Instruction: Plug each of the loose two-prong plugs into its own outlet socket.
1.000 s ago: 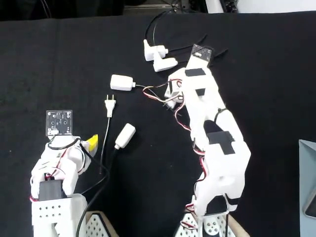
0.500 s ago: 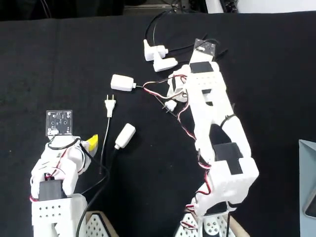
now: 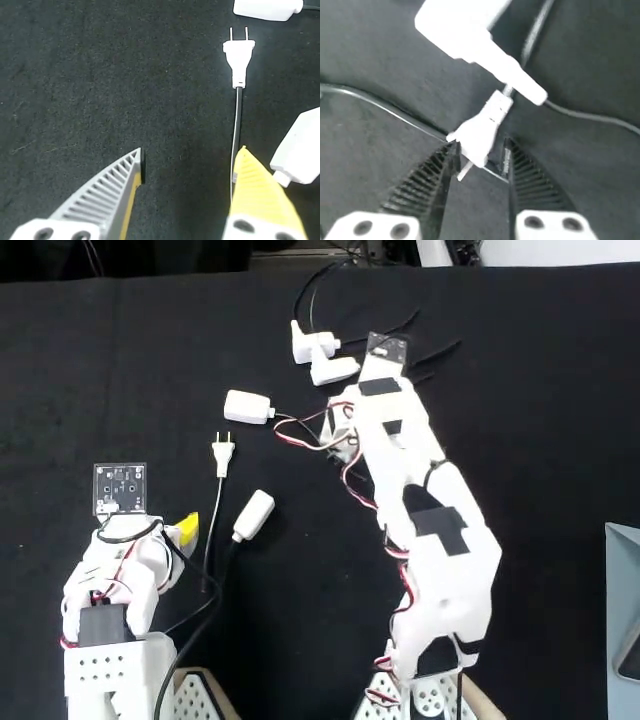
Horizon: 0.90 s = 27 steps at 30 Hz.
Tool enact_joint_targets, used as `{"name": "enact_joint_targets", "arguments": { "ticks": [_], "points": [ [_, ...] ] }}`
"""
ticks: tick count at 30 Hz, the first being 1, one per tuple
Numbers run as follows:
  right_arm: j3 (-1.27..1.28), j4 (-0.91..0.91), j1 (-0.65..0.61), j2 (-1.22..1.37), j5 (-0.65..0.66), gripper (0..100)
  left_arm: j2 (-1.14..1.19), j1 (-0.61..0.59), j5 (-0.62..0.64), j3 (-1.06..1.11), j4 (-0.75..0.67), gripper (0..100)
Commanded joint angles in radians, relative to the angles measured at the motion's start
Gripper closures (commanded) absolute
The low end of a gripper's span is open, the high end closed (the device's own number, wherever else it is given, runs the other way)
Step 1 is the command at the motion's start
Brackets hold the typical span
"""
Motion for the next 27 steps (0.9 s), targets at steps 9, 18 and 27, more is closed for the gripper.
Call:
{"name": "enact_joint_targets", "arguments": {
  "ticks": [9, 18, 27],
  "points": [
    [-0.136, 0.061, 0.011, 0.088, -0.032, 98.7, -0.008, 0.001, 0.003, -0.005, -0.023, 71],
    [-0.272, 0.347, -0.005, 0.042, -0.025, 98.7, -0.008, 0.001, 0.003, 0.001, -0.023, 71],
    [-0.285, 0.663, -0.044, -0.252, 0.140, 98.7, -0.008, 0.001, 0.002, 0.016, -0.049, 71]
  ]
}}
